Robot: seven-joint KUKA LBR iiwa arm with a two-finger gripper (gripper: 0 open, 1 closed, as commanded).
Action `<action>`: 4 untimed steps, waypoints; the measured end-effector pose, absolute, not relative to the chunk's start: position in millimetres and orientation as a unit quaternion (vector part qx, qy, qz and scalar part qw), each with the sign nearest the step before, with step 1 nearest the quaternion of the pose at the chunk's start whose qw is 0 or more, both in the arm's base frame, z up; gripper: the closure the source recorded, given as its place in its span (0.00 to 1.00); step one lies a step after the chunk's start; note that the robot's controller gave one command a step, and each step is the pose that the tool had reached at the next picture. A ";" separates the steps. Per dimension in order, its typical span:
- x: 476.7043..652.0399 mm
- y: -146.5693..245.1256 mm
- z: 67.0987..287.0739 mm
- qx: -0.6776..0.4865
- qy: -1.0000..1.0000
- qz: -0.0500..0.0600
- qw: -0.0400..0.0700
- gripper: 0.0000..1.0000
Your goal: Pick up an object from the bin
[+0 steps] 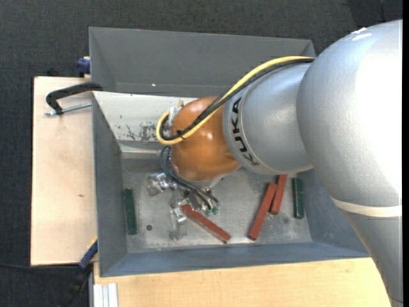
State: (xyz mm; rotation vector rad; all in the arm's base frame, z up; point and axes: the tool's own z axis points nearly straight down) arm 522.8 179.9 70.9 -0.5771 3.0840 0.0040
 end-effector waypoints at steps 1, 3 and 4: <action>522.8 179.9 70.9 -0.184 0.983 0.001 0.002 0.00; 503.9 108.9 123.2 -0.230 0.973 0.001 0.002 0.00; 503.2 134.2 73.6 -0.177 0.984 0.002 0.007 1.00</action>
Offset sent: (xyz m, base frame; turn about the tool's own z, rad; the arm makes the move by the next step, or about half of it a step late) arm -0.0254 -0.0760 0.0322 -0.1073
